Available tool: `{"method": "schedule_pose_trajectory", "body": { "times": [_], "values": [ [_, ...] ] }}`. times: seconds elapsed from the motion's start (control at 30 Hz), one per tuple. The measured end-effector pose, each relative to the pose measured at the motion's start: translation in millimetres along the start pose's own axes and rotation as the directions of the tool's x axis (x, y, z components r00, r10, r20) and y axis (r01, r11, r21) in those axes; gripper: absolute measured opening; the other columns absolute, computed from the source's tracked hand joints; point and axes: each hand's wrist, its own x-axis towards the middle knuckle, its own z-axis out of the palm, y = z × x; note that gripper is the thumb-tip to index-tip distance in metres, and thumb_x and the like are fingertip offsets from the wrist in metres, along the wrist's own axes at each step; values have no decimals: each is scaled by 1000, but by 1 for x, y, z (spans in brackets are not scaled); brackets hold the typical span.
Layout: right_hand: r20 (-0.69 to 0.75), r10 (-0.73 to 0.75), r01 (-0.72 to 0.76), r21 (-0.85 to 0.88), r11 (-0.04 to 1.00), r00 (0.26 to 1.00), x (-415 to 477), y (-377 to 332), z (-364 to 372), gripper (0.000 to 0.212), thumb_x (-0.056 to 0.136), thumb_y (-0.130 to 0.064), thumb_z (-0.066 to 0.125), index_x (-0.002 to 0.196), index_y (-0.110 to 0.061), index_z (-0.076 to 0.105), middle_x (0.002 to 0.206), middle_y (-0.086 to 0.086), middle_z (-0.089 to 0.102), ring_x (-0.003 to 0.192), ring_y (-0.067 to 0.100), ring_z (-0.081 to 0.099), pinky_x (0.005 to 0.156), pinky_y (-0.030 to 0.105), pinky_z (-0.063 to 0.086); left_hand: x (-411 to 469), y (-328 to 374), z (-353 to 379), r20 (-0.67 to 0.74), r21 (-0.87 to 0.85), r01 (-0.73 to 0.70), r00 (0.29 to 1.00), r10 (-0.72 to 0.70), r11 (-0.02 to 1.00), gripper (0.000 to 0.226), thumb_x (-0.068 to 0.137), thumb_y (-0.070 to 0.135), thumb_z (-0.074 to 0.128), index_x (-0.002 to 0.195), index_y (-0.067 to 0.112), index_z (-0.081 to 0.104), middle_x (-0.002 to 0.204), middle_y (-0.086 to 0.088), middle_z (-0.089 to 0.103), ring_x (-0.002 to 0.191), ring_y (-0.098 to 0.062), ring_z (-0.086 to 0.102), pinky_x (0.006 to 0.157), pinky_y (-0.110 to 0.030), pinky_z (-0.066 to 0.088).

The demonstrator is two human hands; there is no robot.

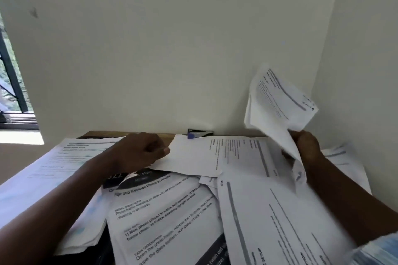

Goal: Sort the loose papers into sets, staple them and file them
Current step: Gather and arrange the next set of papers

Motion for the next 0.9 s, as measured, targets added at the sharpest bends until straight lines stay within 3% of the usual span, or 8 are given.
{"method": "schedule_pose_trajectory", "body": {
  "times": [0.13, 0.23, 0.33, 0.47, 0.57, 0.67, 0.77, 0.9],
  "values": [
    [-1, 10, -10, 93, 996, 1000, 8, 3, -11, 31, 103, -3, 47, 75, -10, 56, 40, -3, 54, 30, 10, 50, 32, 16, 38, 10, 19, 5, 79, 63, -11, 997, 6, 998, 26, 90, 62, 66, 101, 39, 59, 95, 23, 64, 92, -1, 61, 74, -14, 42],
    [15, 5, -8, 179, 984, 1000, 14, 6, -15, 34, 101, -11, 47, 66, -13, 49, 43, -2, 47, 28, 8, 42, 30, 15, 33, 22, 48, 7, 288, 82, -109, 954, 81, 991, 75, 75, 69, 77, 140, 45, 48, 132, 27, 51, 125, 0, 50, 103, -21, 40],
    [85, -15, 9, 73, 997, 996, 15, 7, -19, 27, 79, -35, 65, 69, -16, 48, 52, -4, 48, 31, 3, 43, 34, 15, 35, 35, 75, 19, 400, 158, -240, 903, 160, 958, 100, 64, 79, 80, 149, 55, 33, 148, 29, 41, 138, -1, 39, 119, -32, 32],
    [89, 26, -37, 127, 991, 996, 25, 15, -26, 34, 105, -5, 33, 74, -14, 45, 61, 2, 45, 29, 4, 42, 34, 14, 34, 37, 91, 40, 435, 291, -379, 870, 232, 878, 64, 82, 74, 67, 139, 59, 41, 131, 26, 57, 113, 0, 57, 103, -33, 48],
    [59, 33, -43, 178, 983, 998, 24, 16, -21, 34, 104, -3, 35, 73, -14, 46, 66, 4, 43, 28, 7, 40, 32, 15, 32, 33, 92, 43, 246, 343, -448, 891, 381, 825, 32, 94, 60, 61, 124, 51, 58, 108, 27, 70, 94, 3, 65, 89, -25, 51],
    [20, 31, -34, 163, 986, 999, 28, 19, -17, 37, 100, 1, 40, 67, -12, 51, 59, 3, 53, 31, 8, 45, 34, 18, 35, 36, 84, 41, -56, 409, -389, 892, 449, 825, 28, 94, 48, 44, 107, 36, 66, 82, 11, 73, 80, -19, 66, 76, -35, 52],
    [0, 4, -4, 152, 988, 1000, 29, 19, -17, 31, 100, -4, 48, 73, -15, 60, 58, -1, 61, 46, 12, 58, 44, 20, 44, 44, 72, 25, -428, 217, -247, 845, 320, 944, 28, 84, 40, 49, 89, 25, 71, 59, 9, 61, 62, -25, 60, 67, -34, 45],
    [-92, -218, 202, -159, 966, 972, 38, 29, -9, 17, 96, -11, 65, 80, -18, 67, 84, 2, 72, 87, 25, 65, 82, 36, 53, 45, 65, -19, -773, 154, -95, 609, 180, 983, 34, 88, 33, 55, 108, 17, 77, 70, -3, 71, 77, -35, 72, 75, -40, 51]
  ]
}}
